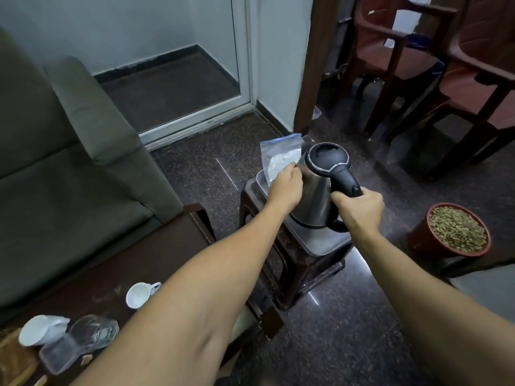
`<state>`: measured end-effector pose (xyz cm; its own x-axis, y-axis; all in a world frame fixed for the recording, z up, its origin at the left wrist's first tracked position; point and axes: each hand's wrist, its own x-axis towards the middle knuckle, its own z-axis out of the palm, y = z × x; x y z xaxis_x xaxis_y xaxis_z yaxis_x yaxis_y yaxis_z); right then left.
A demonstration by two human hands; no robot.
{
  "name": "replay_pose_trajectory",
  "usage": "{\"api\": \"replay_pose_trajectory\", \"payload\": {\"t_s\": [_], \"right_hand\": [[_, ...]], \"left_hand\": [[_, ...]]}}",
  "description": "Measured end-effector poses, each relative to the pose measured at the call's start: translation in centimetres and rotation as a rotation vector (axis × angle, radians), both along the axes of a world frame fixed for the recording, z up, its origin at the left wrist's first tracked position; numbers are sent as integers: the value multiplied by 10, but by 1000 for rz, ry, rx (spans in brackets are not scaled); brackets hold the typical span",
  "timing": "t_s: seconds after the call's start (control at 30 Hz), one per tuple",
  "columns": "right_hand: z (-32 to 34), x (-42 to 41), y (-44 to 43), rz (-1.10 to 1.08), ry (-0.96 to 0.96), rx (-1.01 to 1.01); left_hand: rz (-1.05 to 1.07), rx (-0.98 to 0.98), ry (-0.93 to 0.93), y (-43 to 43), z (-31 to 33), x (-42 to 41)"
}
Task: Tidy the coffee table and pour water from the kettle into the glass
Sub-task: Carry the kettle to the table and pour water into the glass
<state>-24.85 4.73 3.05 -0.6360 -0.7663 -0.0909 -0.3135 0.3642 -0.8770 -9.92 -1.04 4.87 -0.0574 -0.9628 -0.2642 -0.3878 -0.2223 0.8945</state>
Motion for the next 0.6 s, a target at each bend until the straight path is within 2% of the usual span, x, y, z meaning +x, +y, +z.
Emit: {"api": "replay_pose_trajectory", "payload": {"t_s": [0.27, 0.6], "right_hand": [[70, 69, 12, 100, -19, -94], [146, 184, 39, 304, -5, -132]], "left_hand": [[90, -68, -43, 28, 75, 72], [249, -151, -136, 88, 153, 202]]}}
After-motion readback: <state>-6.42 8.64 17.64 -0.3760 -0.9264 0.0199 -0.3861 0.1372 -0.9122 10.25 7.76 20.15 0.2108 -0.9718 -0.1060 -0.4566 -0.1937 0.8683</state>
